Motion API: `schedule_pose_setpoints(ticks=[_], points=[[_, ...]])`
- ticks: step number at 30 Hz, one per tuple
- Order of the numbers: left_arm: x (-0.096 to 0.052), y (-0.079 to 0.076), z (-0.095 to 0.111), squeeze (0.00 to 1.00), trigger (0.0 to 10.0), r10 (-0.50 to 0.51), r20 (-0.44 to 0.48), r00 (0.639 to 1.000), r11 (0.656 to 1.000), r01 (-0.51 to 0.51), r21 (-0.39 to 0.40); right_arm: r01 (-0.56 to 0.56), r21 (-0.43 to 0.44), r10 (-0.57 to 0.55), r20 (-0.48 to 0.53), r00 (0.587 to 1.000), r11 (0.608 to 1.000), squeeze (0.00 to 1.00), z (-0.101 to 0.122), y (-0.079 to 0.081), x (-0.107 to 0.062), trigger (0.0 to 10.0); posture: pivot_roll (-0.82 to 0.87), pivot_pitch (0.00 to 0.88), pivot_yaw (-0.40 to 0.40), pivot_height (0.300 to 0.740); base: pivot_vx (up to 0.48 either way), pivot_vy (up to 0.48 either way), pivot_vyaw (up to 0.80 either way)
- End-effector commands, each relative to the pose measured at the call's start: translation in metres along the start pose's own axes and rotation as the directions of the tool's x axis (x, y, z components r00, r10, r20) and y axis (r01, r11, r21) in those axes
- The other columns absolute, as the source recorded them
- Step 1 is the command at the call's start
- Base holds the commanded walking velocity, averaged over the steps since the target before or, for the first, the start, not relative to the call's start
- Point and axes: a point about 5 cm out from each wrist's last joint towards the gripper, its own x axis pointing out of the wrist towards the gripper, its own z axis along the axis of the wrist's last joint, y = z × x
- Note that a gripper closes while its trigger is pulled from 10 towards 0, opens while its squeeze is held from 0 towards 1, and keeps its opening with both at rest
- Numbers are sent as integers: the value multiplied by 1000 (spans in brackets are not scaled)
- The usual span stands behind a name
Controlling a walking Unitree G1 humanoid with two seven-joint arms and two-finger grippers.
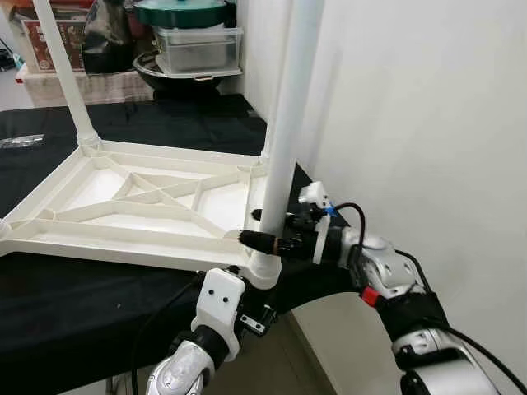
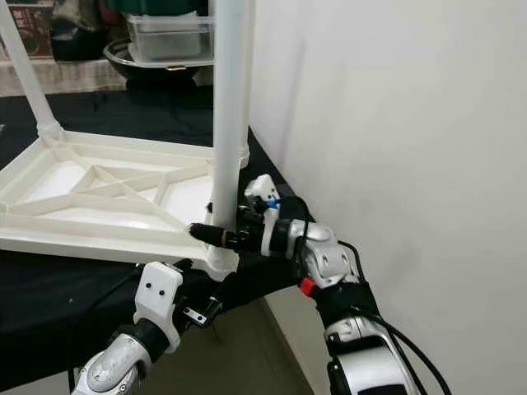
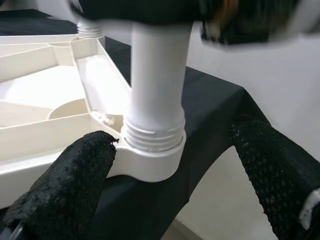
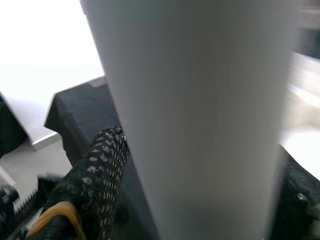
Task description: Building children table
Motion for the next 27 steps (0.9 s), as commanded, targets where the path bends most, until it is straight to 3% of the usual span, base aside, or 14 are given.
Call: schedule_pose_setpoints(ticks=[1,3,8,14,15,16,17,18,20,22,24,25,26,27], points=[[0,-2,-4,0,10000,-5,-12,1000,1000,5,-2,-20,-11,20,19,1000,1000,0,5,-1,5,10000,93,12,-102,740,0,0,0],[0,-2,-4,0,10000,-5,-12,1000,1000,5,-2,23,-43,-21,30,999,999,0,10,-6,14,0,98,13,-104,740,0,0,0],[0,-3,-4,0,10000,-5,-10,1000,1000,5,-1,222,-61,-214,119,970,973,0,22,-18,26,0,101,8,-105,740,0,0,0],[0,-3,-4,0,10000,-6,-8,1000,1000,6,0,471,-17,-465,131,876,882,0,24,-33,19,0,93,5,-101,740,0,0,0],[0,-4,-4,0,10000,-7,-8,1000,1000,7,-1,558,12,-555,119,823,830,0,22,-39,15,0,90,4,-100,740,0,0,0],[0,-3,-4,0,10000,-9,-9,1000,1000,9,-1,684,2,-682,80,727,729,0,17,-47,7,0,86,7,-100,740,0,0,0],[0,-3,-4,0,10000,-11,-10,1000,1000,11,-1,828,23,-828,37,559,560,0,10,-54,-6,0,84,9,-97,740,0,0,0],[0,-3,-4,0,10000,-11,-10,1000,1000,11,-1,828,23,-828,37,559,560,0,10,-54,-6,0,84,9,-97,740,0,0,0],[0,-3,-5,0,10000,-16,-12,1000,1000,16,3,976,91,-979,-26,201,198,0,-6,-57,-33,0,84,14,-96,740,0,0,0],[0,-3,-5,0,10000,-17,-12,1000,1000,17,6,989,147,-998,-54,21,13,0,-13,-52,-46,0,86,15,-95,740,0,0,0],[0,-3,-5,0,10000,-17,-12,1000,1000,17,6,989,147,-998,-54,21,13,0,-13,-52,-46,0,86,15,-95,740,0,0,0],[0,-3,-5,0,10000,-16,-12,1000,1000,16,7,984,177,-999,-36,-26,-32,0,-13,-47,-42,0,89,16,-96,740,0,0,0],[0,-2,-5,0,10000,-15,-12,1000,1000,16,7,981,190,-999,-26,-25,-29,0,-12,-45,-38,0,89,16,-96,740,0,0,0],[0,-2,-5,0,10000,-15,-13,1000,1000,15,8,974,224,-999,-3,36,34,0,-10,-43,-27,4078,88,17,-91,740,0,0,0]])
